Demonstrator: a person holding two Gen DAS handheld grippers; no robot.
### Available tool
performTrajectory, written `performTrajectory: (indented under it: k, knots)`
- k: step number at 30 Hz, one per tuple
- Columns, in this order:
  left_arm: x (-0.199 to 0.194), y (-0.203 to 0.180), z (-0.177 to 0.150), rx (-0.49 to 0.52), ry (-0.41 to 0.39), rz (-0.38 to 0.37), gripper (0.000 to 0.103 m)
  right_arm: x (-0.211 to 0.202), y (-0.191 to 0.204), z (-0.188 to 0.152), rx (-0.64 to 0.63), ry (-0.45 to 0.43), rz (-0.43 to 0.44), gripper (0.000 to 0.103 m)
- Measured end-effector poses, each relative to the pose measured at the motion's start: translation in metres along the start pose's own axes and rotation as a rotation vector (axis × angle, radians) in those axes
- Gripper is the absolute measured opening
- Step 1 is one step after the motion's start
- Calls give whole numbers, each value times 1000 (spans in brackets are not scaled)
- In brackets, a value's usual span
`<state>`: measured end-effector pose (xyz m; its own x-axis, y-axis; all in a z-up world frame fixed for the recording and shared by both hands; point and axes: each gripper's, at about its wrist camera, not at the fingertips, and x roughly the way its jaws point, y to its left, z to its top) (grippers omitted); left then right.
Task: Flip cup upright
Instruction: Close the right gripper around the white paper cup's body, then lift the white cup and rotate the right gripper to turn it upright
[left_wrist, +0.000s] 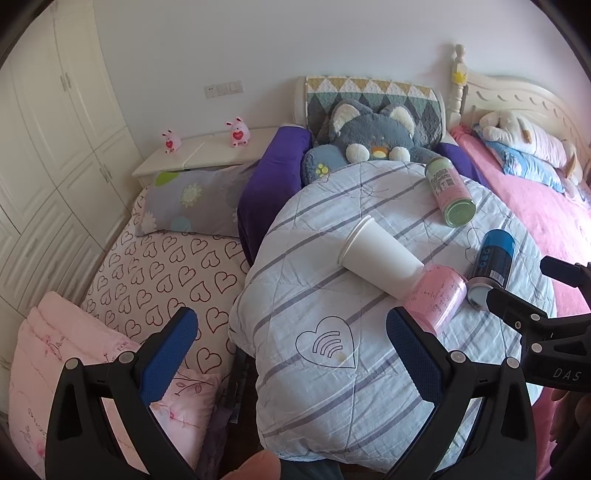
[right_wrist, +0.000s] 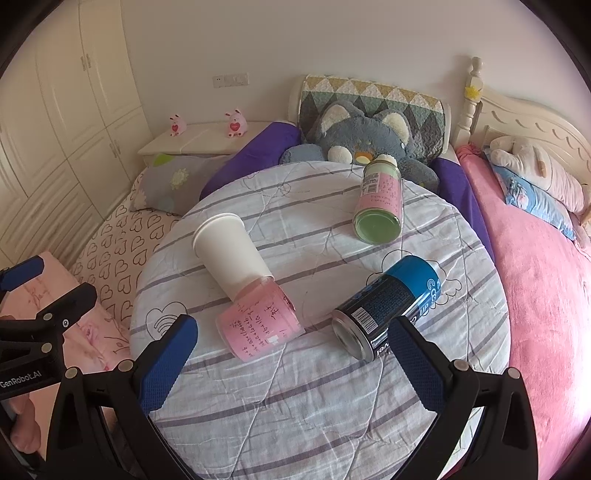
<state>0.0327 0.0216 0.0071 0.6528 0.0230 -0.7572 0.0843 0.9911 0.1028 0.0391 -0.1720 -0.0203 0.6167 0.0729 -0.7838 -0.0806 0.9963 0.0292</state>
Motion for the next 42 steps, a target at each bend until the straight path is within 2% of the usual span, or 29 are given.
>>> performTrajectory:
  k: [6, 11, 15, 17, 20, 26, 35, 37, 40, 41, 42]
  knots:
    - [3, -1, 2, 1, -1, 0, 103, 10, 1, 9, -12, 11, 5, 103]
    - [15, 4, 4, -7, 18, 3, 103, 36, 12, 28, -73, 47, 31, 103]
    - [27, 9, 7, -13, 32, 4, 103, 70, 25, 45, -126, 119, 101, 103]
    - [32, 11, 8, -15, 37, 4, 103, 85, 35, 51, -174, 137, 98, 103]
    - [40, 13, 10, -18, 49, 7, 103, 104, 48, 60, -230, 164, 141, 103]
    - [55, 18, 13, -27, 69, 11, 103, 142, 67, 72, -327, 246, 149, 103]
    - [73, 21, 15, -34, 100, 4, 103, 176, 85, 79, -476, 394, 148, 103]
    - [74, 20, 15, -33, 104, 2, 103, 186, 88, 77, -494, 432, 139, 99]
    - [74, 20, 13, -31, 108, 1, 103, 199, 87, 74, -478, 468, 141, 79]
    - [75, 21, 13, -32, 110, 2, 103, 201, 85, 74, -453, 474, 161, 66]
    - [74, 21, 12, -33, 111, 4, 103, 201, 82, 74, -429, 472, 173, 66]
